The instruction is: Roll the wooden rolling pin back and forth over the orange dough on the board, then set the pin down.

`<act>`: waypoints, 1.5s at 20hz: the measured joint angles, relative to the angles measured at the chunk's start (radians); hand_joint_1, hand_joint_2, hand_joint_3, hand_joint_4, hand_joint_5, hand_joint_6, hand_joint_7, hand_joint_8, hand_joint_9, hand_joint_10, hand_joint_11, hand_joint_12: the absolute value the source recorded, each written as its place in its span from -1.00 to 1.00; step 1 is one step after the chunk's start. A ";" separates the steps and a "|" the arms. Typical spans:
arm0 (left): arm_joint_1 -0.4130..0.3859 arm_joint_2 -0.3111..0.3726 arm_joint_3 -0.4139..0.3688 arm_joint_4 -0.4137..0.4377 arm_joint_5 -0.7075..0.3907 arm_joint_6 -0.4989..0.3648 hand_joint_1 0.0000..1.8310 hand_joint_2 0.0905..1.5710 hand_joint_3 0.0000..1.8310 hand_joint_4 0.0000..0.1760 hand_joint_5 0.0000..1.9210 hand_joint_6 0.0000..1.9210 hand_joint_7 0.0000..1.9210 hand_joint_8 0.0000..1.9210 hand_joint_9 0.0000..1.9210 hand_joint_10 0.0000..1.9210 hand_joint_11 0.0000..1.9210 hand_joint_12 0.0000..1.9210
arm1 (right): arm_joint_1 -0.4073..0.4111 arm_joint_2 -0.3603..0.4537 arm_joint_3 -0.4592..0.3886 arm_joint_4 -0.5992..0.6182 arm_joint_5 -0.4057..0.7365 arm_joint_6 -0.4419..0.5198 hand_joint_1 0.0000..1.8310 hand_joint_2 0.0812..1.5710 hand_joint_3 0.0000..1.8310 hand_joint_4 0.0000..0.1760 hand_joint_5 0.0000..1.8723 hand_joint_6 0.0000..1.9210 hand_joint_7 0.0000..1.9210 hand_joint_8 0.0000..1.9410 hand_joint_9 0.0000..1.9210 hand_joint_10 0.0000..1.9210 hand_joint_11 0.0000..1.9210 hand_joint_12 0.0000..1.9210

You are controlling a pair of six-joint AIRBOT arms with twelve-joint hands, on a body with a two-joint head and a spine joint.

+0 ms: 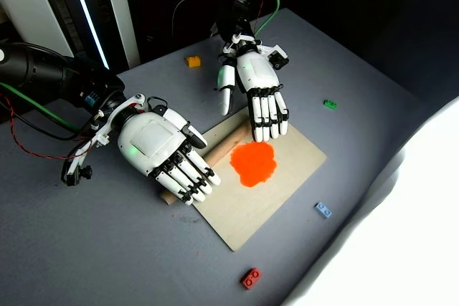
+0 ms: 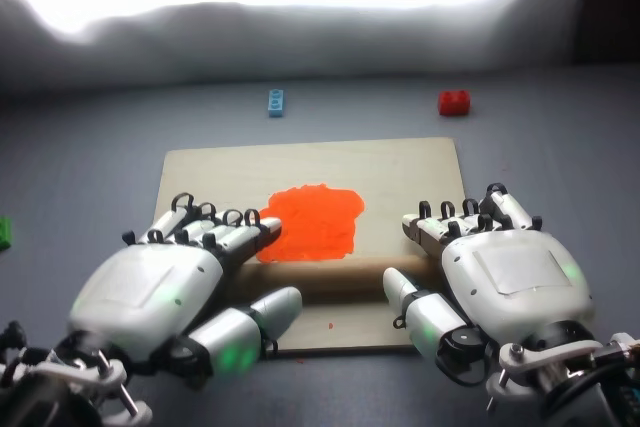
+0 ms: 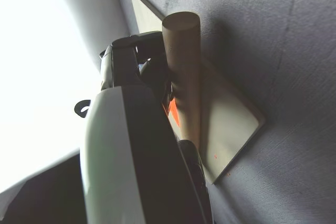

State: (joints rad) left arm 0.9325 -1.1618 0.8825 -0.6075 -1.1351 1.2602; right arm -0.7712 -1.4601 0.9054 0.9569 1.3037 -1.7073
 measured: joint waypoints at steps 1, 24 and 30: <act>-0.006 0.008 0.000 0.000 0.006 0.004 -1.00 0.81 -1.00 -1.00 -0.64 -0.99 -0.60 -1.00 -0.71 -1.00 -1.00 -0.51 | 0.000 0.000 0.000 0.000 0.000 0.000 -1.00 0.81 -1.00 -1.00 -0.51 -0.96 -0.46 -1.00 -0.49 -0.92 -1.00 0.28; -0.077 0.057 -0.021 0.006 0.163 0.077 -1.00 0.79 -1.00 -1.00 -0.64 -0.99 -0.61 -1.00 -0.74 -1.00 -1.00 -0.54 | 0.077 0.069 -0.002 -0.062 0.003 0.004 -1.00 0.76 -1.00 -1.00 -0.55 -0.98 -0.49 -1.00 -0.51 -0.92 -1.00 0.20; -0.201 0.125 -0.040 0.001 0.297 0.182 -1.00 0.79 -1.00 -1.00 -0.64 -0.99 -0.61 -1.00 -0.74 -1.00 -1.00 -0.54 | 0.111 0.142 -0.002 -0.174 -0.062 0.022 -1.00 0.76 -1.00 -1.00 -0.55 -0.98 -0.49 -1.00 -0.51 -0.92 -1.00 0.21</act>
State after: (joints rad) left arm 0.7319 -1.0367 0.8425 -0.6067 -0.8379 1.4422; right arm -0.6601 -1.3182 0.9035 0.7834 1.2419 -1.6852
